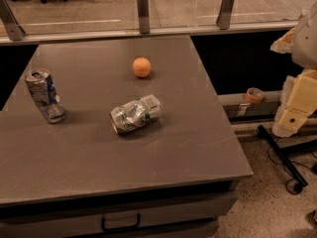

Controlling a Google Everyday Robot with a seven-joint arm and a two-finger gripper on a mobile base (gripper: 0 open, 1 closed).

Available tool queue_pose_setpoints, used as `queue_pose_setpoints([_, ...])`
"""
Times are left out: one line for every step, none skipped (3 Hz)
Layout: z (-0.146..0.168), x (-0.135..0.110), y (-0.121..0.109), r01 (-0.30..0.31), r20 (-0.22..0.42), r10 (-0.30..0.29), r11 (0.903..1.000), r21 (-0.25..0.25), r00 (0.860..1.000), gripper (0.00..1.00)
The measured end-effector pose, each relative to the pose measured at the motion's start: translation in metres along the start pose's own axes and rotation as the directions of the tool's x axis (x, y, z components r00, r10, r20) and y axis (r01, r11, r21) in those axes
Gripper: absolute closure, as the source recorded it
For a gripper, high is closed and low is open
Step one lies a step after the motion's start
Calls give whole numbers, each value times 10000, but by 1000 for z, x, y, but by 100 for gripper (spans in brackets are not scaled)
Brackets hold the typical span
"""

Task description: Move 7up can near orange

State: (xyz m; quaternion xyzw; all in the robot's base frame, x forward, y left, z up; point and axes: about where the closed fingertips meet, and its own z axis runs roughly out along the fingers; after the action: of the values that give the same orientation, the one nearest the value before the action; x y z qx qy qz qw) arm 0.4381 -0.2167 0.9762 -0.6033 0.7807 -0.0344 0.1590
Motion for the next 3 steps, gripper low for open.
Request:
queue_pose_setpoints([0, 0, 0, 0, 1, 0, 10000, 2, 10000, 0])
queue_pose_setpoints([9, -18, 1, 181, 839, -167, 9997, -148, 9963, 0])
queue_pose_setpoints([30, -54, 6, 857, 2457, -697, 9948, -550, 9668, 0])
